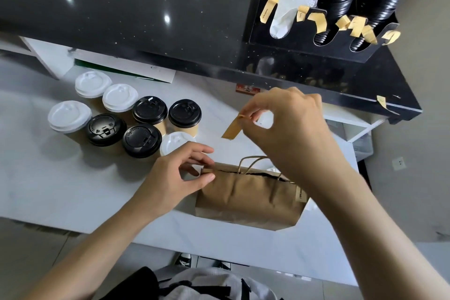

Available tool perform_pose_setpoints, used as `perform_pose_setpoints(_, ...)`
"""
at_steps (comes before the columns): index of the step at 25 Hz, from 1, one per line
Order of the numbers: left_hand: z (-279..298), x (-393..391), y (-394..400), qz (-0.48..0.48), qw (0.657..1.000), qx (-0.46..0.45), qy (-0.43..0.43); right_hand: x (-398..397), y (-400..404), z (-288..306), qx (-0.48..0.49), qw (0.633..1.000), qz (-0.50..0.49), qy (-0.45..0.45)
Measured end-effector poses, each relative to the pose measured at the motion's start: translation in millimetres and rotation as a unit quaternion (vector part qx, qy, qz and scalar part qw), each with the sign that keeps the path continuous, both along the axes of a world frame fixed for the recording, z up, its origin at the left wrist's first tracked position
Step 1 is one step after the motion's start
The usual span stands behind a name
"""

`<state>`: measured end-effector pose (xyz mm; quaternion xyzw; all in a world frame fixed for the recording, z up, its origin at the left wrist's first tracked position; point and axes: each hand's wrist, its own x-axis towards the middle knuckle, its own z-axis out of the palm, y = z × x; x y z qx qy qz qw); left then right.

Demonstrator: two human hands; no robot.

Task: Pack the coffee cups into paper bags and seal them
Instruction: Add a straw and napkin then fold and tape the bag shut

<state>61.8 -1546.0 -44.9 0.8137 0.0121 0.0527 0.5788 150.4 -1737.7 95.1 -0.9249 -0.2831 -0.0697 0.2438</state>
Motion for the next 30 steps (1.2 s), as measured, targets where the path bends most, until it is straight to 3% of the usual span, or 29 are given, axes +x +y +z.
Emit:
perform_pose_setpoints(4, -2, 1, 2, 0.003, 1.0, -0.021, -0.005, -13, 22, -20, -0.11, 0.992, -0.016, -0.061)
perform_pose_setpoints(9, -3, 0, 3, -0.004, 1.0, -0.027, -0.014, -22, 28, -39, -0.151, 0.984, -0.034, -0.092)
perform_pose_setpoints(23, -15, 9, 8, -0.052, 0.996, 0.02, -0.069, -33, 22, -62, -0.158, 0.986, -0.01, -0.061)
perform_pose_setpoints(30, -12, 11, 10, -0.085, 0.995, 0.026, -0.037, -47, 15, -67, -0.161, 0.986, 0.003, -0.042)
